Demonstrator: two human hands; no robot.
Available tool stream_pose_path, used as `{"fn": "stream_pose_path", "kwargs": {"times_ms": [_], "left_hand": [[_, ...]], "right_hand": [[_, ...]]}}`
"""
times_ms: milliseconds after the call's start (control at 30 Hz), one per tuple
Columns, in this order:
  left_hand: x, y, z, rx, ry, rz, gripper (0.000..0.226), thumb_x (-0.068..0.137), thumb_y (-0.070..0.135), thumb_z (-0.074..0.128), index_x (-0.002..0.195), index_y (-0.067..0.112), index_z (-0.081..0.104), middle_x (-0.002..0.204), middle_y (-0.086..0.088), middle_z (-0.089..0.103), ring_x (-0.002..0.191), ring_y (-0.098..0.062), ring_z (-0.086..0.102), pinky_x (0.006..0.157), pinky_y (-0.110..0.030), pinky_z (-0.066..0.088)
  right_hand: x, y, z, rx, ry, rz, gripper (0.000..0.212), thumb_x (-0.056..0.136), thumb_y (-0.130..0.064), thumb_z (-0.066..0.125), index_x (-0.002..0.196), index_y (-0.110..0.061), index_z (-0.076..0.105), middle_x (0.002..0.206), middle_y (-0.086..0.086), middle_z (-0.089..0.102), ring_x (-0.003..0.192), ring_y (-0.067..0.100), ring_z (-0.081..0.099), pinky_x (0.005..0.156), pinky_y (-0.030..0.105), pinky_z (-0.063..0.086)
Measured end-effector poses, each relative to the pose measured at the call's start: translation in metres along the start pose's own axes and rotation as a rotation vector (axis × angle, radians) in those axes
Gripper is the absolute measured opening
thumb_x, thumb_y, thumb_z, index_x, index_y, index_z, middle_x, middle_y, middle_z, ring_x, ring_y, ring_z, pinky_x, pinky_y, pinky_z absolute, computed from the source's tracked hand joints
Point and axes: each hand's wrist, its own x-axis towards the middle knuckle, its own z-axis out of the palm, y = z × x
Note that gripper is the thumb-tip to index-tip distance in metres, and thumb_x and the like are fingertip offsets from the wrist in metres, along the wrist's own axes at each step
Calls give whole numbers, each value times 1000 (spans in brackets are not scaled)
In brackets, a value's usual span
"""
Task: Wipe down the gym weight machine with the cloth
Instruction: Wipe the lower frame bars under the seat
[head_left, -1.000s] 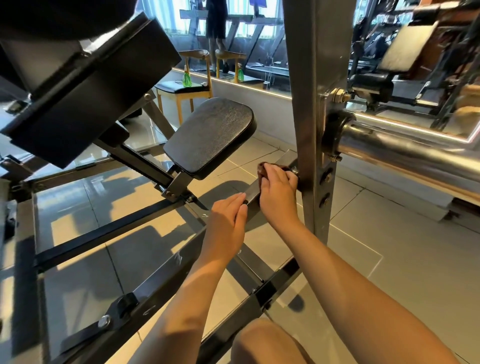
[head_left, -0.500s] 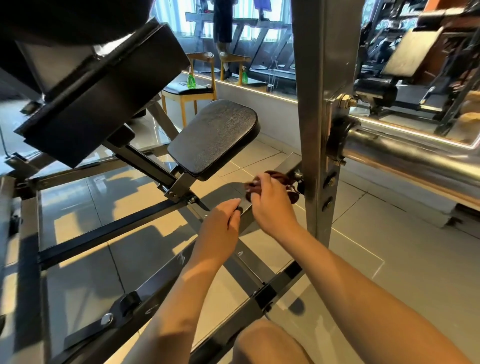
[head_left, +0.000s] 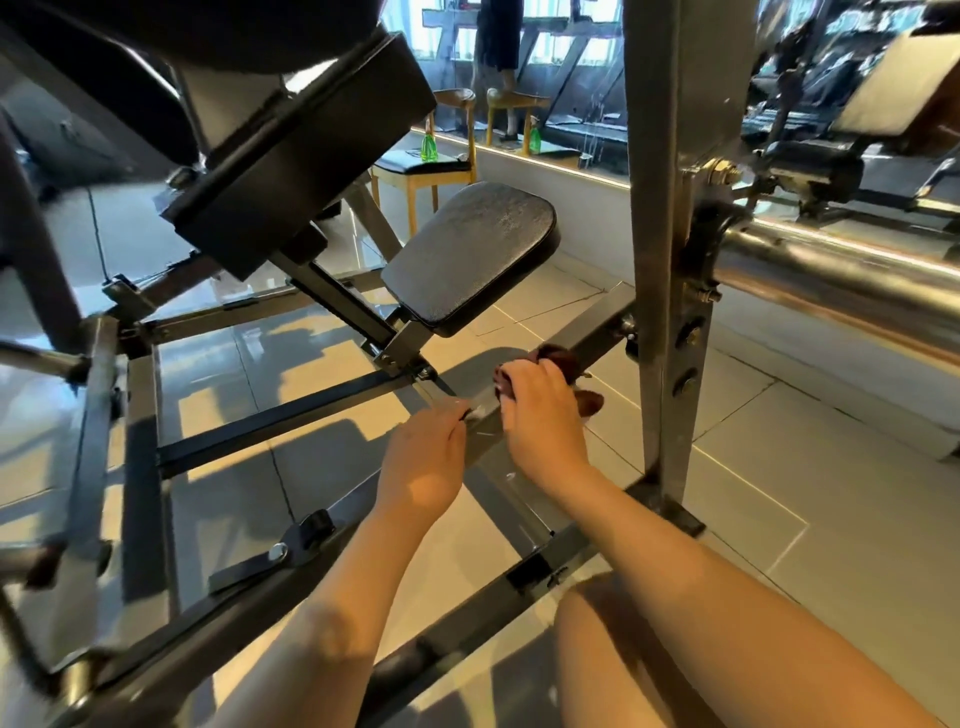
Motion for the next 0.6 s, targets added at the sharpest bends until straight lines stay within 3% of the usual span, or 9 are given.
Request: {"fn": "stream_pose_path", "kwargs": {"times_ms": [133,233,367,533,600], "left_hand": [[-13,-4,1,-138,8,25,24,107,21,40,108,24,64,99,6,68,89,-10,61,85,-37,52],[-22,-7,-2,-91,62,68,26,107,26,38,119,26,62,109,9,64,99,-4,54,93,-26,42],[-28,-28,6,-25,79,43,33,107,34,38,135,28,54,125,8,63,114,-11,53,104,-39,45],[-37,-23,3,-144,110,11,24,108,25,43,123,27,61,116,11,65,103,-6,53,96,-27,41],[-40,-23,3,-150,115,11,24,107,25,45,124,29,61,115,14,63,104,-5,51,96,-25,39]], "right_hand": [[-28,-2,17,86,-110,-154,30,99,-19,62,128,-26,59,124,-4,58,114,13,51,96,16,39],[-15,6,7,-15,-101,-166,26,102,-33,56,128,-32,58,118,-8,59,109,11,54,96,25,45],[-3,-6,13,42,23,56,25,103,-27,53,127,-26,57,119,-5,54,113,16,50,99,30,41],[-36,-15,36,58,-107,-156,21,103,-32,50,123,-33,55,124,-2,53,109,18,49,88,31,48],[-30,-6,25,17,-139,-270,21,101,-34,54,122,-33,59,117,-5,58,108,16,51,92,31,47]]}}
